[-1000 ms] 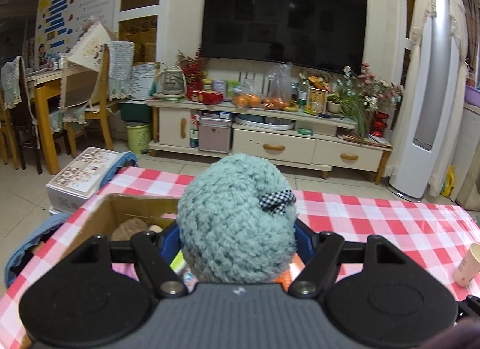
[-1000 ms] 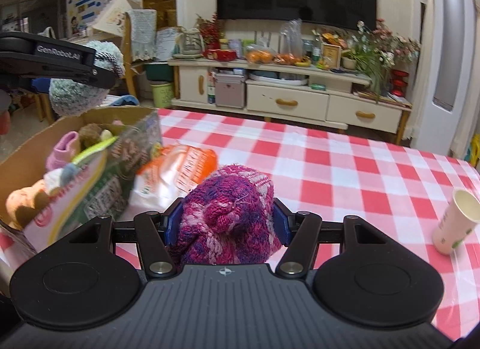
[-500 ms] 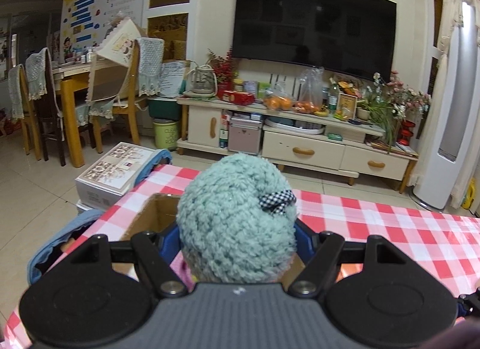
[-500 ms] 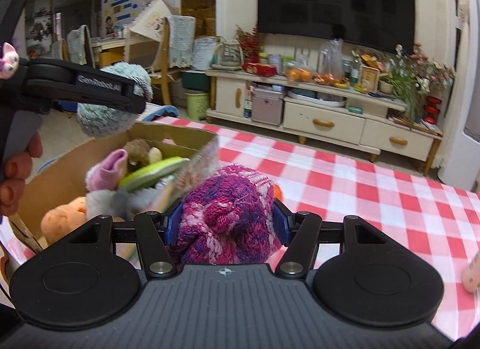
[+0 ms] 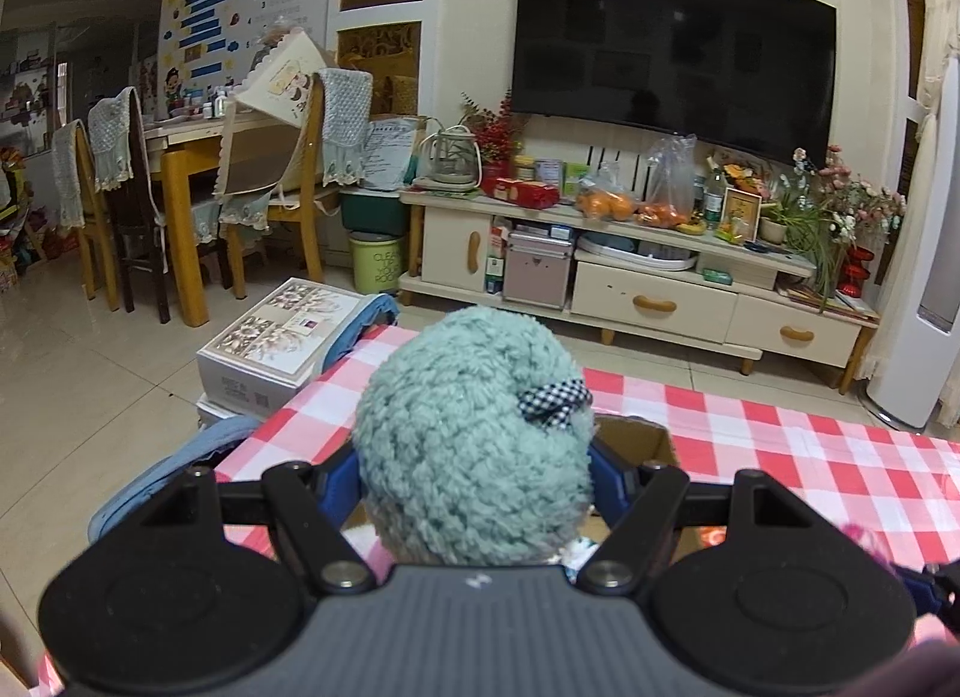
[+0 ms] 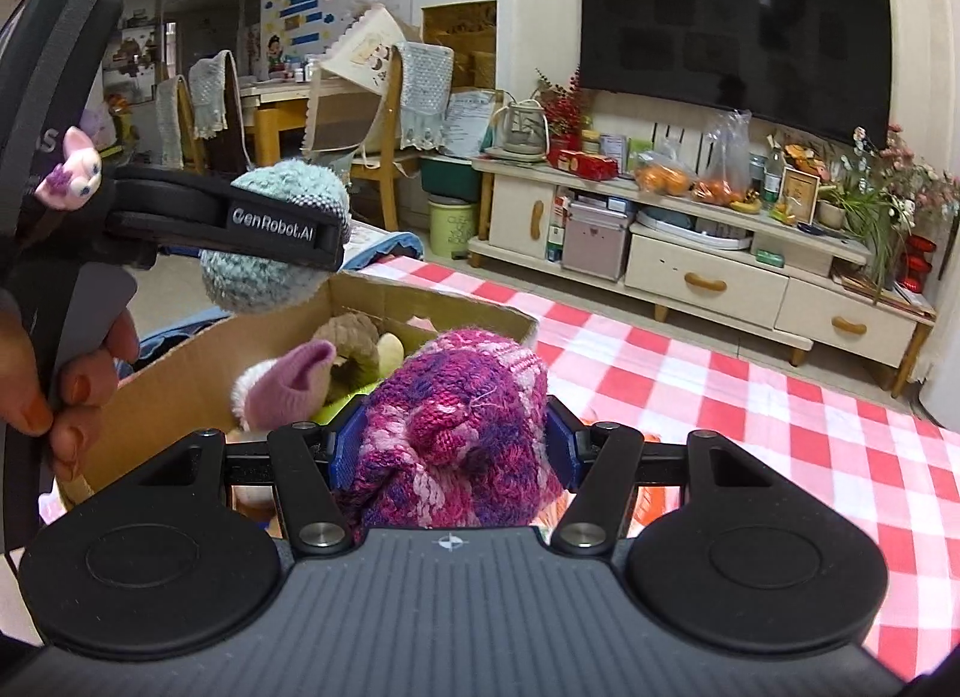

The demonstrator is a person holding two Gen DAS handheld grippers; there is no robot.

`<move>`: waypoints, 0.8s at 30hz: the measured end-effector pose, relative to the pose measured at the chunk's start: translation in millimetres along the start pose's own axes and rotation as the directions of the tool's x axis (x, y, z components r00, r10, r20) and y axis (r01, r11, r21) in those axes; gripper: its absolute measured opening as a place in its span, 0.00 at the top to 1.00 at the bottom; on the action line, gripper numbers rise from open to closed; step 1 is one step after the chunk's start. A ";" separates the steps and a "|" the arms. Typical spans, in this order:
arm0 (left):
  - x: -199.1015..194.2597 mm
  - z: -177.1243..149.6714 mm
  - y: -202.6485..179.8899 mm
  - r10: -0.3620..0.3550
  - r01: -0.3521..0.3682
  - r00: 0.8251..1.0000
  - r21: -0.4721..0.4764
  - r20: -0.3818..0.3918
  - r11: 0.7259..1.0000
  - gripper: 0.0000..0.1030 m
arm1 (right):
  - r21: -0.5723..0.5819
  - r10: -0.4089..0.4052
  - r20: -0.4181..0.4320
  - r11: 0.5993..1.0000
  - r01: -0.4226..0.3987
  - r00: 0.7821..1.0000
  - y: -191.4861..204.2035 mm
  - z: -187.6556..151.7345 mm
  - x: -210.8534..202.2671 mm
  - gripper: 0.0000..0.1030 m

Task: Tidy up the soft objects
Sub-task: 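Open both tools to drop the knitted balls into the box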

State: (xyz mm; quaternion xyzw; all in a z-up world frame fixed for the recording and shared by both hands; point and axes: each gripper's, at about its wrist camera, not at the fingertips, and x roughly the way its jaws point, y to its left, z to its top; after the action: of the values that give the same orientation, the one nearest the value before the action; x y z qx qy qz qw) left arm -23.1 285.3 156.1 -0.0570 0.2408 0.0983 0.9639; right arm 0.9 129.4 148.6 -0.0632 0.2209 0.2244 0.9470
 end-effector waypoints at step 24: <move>30.4 4.6 19.5 0.026 -0.032 0.997 -0.078 -0.069 0.996 0.28 | -0.084 0.039 0.001 0.996 -0.039 0.999 11.9 16.2 61.2 0.25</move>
State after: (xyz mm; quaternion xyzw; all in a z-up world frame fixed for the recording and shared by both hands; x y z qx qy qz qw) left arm 1.0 310.0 144.5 -0.0952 0.2702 0.1198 0.9506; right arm 50.9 167.9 135.5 -0.0985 0.2112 0.2520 0.9393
